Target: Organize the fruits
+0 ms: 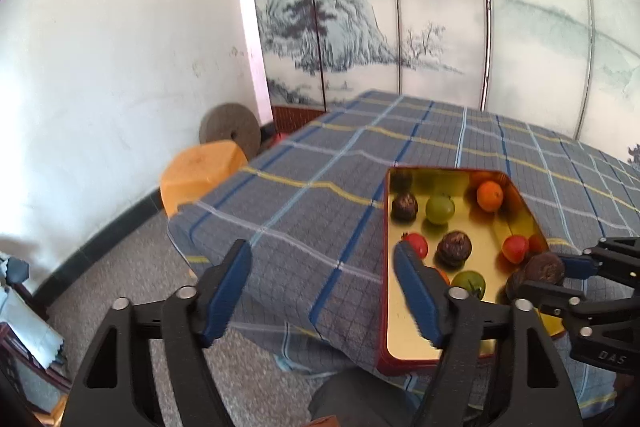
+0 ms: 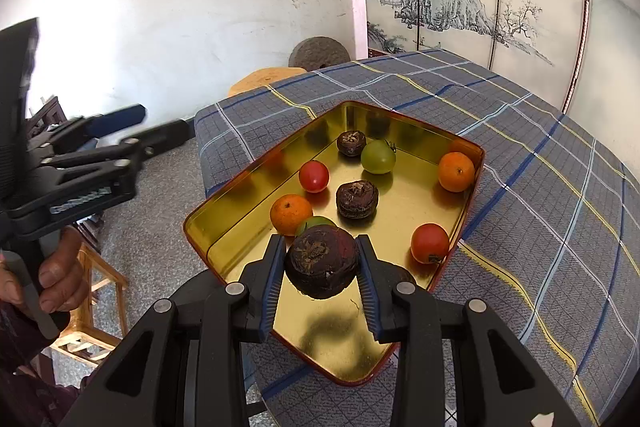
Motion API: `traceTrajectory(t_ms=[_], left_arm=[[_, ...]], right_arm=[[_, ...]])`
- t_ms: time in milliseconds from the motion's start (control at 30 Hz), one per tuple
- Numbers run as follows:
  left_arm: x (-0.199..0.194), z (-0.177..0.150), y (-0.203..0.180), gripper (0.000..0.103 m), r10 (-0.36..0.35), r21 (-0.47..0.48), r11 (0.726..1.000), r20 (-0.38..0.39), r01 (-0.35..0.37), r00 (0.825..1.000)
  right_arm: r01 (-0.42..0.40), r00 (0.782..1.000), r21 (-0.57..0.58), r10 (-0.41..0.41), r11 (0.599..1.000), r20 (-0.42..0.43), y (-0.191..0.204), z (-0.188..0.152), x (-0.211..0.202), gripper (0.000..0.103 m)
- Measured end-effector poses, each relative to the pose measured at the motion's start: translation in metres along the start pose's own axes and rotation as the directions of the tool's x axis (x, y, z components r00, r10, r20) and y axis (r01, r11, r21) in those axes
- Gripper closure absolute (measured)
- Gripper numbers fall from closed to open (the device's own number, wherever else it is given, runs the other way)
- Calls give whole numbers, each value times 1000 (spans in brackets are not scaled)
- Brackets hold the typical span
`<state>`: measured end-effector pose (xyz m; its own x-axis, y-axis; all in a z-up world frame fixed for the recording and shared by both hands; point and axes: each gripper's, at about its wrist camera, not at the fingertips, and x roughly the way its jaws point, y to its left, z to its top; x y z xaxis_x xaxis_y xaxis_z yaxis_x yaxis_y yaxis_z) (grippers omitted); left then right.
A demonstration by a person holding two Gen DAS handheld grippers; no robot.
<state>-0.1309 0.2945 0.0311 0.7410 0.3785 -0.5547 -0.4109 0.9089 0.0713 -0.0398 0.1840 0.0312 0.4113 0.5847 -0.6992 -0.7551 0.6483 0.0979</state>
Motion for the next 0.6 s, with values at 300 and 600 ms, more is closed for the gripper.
traceTrajectory(t_ms=[300, 600], left_arm=[[-12, 6, 2, 7, 28, 3, 1000, 39, -28, 999], [-13, 7, 0, 7, 17, 0, 1000, 31, -17, 999]], right_arm=[[0, 1000, 5, 0, 1000, -3, -1, 5, 7, 70], [1, 1000, 10, -2, 1000, 18, -3, 11, 7, 69]])
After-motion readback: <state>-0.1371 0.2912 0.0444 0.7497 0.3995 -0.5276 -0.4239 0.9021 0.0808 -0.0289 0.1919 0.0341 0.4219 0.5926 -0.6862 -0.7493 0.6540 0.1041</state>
